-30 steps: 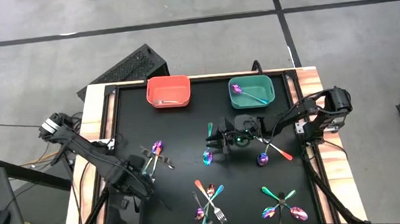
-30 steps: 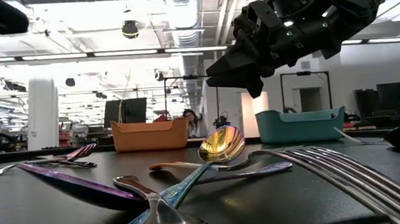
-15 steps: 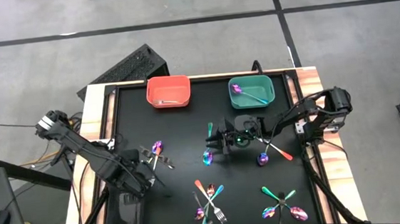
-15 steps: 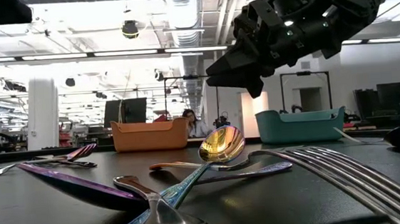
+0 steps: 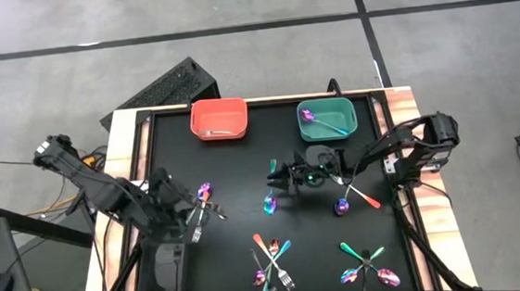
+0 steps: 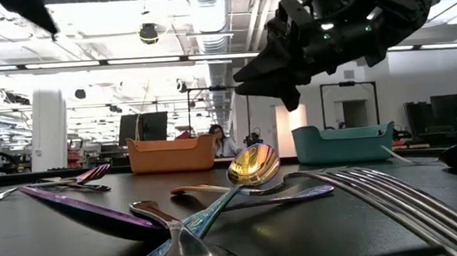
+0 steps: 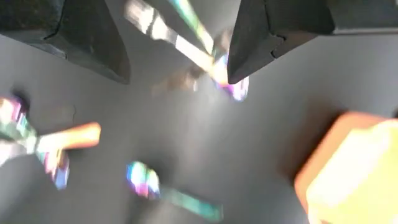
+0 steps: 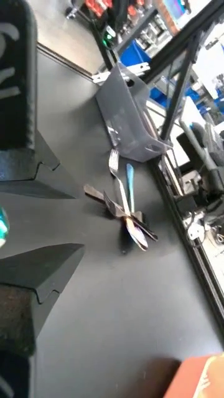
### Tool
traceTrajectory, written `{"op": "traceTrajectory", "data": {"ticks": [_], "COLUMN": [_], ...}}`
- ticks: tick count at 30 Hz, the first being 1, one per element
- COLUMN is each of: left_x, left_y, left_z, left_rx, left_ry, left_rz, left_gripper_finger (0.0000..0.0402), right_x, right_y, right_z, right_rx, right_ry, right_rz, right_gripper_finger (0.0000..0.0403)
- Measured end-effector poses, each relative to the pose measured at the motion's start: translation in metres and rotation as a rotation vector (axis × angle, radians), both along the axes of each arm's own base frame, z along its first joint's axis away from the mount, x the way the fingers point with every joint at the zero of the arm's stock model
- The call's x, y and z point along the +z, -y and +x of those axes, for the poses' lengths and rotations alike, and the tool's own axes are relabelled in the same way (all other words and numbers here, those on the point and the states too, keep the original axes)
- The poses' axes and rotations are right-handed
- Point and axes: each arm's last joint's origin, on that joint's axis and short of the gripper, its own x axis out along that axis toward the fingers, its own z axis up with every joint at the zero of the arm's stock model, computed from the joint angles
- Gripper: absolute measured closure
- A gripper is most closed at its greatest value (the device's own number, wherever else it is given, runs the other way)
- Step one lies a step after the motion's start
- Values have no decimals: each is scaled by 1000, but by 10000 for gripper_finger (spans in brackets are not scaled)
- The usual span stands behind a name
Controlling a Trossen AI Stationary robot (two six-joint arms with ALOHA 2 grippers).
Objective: Sort silverware by color (type)
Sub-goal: Put the blue spoon into the blue bin
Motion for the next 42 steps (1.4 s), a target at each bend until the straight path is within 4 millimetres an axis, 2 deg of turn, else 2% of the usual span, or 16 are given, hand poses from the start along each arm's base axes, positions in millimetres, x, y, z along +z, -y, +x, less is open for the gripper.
{"op": "traceTrajectory", "data": {"ticks": [3,10,15,18,25,30,36,39,42], "left_x": [-15,-74,-102,-115,-139,-152,-150,-148,-147], "left_y": [-7,-25,-45,-59,-74,-79,-97,-113,-129], "left_z": [-4,5,19,21,17,13,18,20,21], "left_rx": [24,173,224,228,374,521,497,451,387], "left_ry": [138,385,483,493,562,586,533,505,492], "left_rz": [6,16,-8,-2,39,130,181,154,109], "left_gripper_finger": [145,145,145,145,145,145,145,145,145], "right_x": [6,16,13,13,20,27,40,43,40], "right_y": [-3,2,20,34,55,63,63,60,59], "right_z": [-6,-23,-33,-34,-43,-64,-88,-88,-80], "right_rx": [16,-18,-189,-255,-348,-487,-688,-709,-718], "right_ry": [-34,-153,-270,-270,-272,-382,-449,-412,-371], "right_rz": [-28,-112,-168,-170,-148,-171,-206,-167,-139], "right_gripper_finger": [258,258,258,258,265,283,292,292,292]}}
